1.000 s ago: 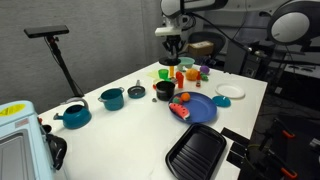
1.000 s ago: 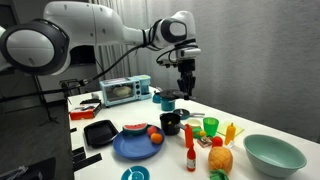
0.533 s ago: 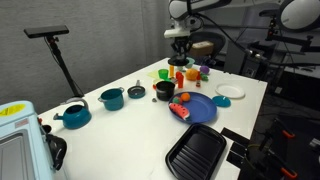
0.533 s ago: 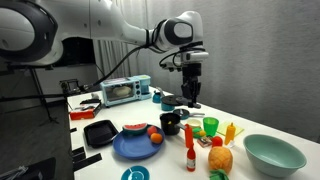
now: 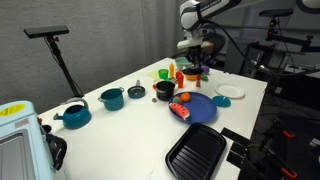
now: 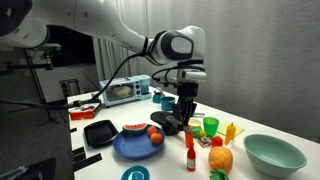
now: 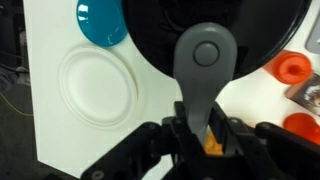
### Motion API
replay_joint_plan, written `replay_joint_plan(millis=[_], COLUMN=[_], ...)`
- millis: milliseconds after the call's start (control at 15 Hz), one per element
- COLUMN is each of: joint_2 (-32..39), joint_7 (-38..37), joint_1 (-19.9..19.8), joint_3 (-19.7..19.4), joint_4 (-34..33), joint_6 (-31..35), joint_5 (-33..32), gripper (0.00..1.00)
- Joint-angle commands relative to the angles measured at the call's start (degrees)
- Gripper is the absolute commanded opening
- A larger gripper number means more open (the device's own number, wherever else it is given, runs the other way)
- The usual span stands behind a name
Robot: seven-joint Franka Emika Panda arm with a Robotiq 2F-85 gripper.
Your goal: Uncover the small black pot
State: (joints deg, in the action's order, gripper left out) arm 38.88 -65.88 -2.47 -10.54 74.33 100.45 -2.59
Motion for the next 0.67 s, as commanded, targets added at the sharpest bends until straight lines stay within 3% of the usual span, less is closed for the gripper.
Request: replay_joint_plan(millis=[0,267,600], joint_2=[-6.4,-10.1,-14.5], joint_7=[-1.1,-3.0,-9.5], joint_1=[-0.4,-0.1,0.3], joint_3=[-1.5,-3.8,-5.3], joint_4=[14.1,26.6,39.5], joint_6=[5.7,13.5,29.0], joint_5=[-0.8,-1.6,-1.0], gripper=[0.07,0.07,0.07])
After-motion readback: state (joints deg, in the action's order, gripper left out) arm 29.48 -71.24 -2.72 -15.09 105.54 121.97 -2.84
